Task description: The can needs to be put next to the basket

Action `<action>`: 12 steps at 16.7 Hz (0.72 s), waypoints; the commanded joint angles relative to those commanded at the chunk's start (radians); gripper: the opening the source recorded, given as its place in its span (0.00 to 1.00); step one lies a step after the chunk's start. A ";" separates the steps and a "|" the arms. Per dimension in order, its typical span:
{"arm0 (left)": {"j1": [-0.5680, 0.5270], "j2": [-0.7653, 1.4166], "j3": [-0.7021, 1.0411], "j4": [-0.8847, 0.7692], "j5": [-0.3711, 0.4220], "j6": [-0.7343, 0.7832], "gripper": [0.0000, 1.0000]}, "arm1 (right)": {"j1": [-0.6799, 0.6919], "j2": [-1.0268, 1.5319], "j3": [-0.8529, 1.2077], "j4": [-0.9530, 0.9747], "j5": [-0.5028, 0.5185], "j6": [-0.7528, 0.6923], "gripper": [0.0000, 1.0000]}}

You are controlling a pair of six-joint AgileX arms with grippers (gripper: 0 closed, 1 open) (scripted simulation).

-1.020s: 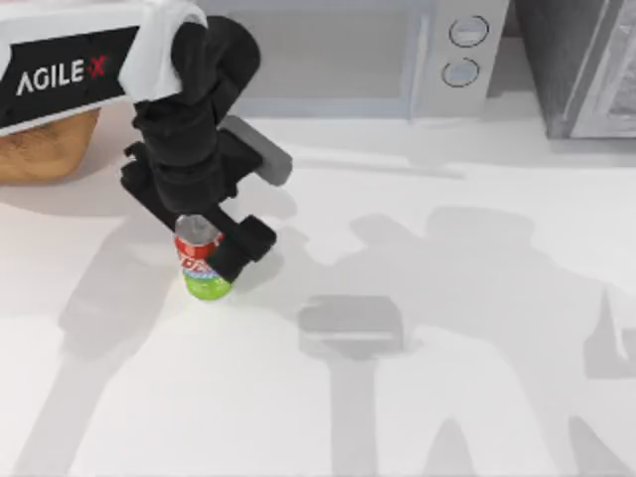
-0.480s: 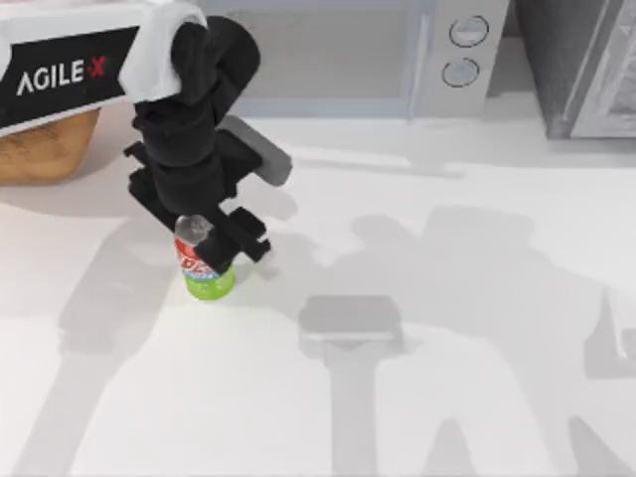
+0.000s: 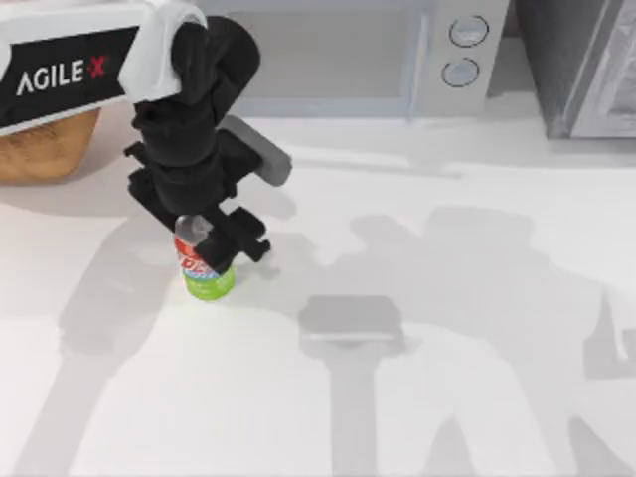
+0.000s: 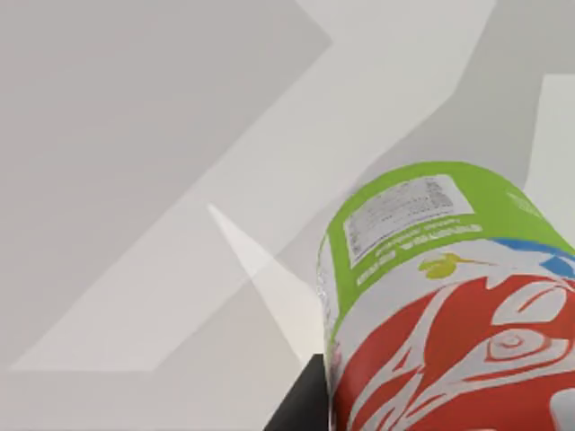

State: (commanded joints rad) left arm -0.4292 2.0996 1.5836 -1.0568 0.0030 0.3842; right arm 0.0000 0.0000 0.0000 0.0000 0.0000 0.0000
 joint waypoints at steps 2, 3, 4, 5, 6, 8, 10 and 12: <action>0.000 -0.004 0.001 -0.002 0.002 0.003 0.00 | 0.000 0.000 0.000 0.000 0.000 0.000 1.00; 0.011 -0.015 0.002 -0.008 0.007 0.013 0.00 | 0.000 0.000 0.000 0.000 0.000 0.000 1.00; 0.033 -0.037 0.003 -0.020 0.016 0.031 0.00 | 0.000 0.000 0.000 0.000 0.000 0.000 1.00; 0.065 -0.062 0.003 -0.035 0.027 0.050 0.00 | 0.000 0.000 0.000 0.000 0.000 0.000 1.00; 0.107 -0.089 0.000 -0.052 0.038 0.069 0.00 | 0.000 0.000 0.000 0.000 0.000 0.000 1.00; 0.215 -0.139 -0.015 -0.085 0.053 0.099 0.00 | 0.000 0.000 0.000 0.000 0.000 0.000 1.00; 0.336 -0.180 -0.040 -0.116 0.055 0.108 0.00 | 0.000 0.000 0.000 0.000 0.000 0.000 1.00; 0.461 -0.209 -0.068 -0.136 0.045 0.096 0.00 | 0.000 0.000 0.000 0.000 0.000 0.000 1.00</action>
State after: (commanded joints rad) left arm 0.0315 1.8904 1.5160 -1.1926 0.0482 0.4806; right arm 0.0000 0.0000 0.0000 0.0000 0.0000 0.0000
